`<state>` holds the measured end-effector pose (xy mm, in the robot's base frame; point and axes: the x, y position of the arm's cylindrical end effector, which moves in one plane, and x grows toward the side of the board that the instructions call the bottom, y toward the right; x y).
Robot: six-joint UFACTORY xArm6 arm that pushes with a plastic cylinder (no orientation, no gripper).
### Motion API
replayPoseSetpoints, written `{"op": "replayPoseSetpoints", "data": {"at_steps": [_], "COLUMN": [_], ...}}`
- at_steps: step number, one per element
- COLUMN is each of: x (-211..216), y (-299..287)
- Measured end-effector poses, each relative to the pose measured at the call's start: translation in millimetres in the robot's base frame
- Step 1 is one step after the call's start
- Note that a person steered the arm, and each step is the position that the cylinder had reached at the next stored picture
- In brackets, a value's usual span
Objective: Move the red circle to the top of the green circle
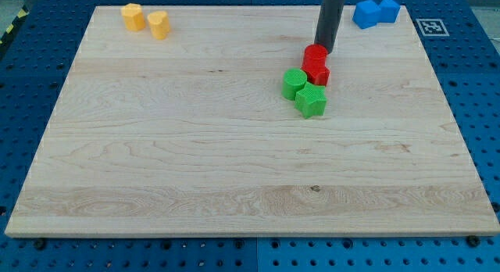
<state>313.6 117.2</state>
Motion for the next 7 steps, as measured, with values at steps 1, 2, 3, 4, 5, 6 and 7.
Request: {"op": "replayPoseSetpoints", "data": {"at_steps": [1, 2, 3, 4, 5, 6, 7], "x": [2, 14, 27, 32, 17, -4, -18], "y": [-14, -30, -53, -69, -72, -46, 27]}}
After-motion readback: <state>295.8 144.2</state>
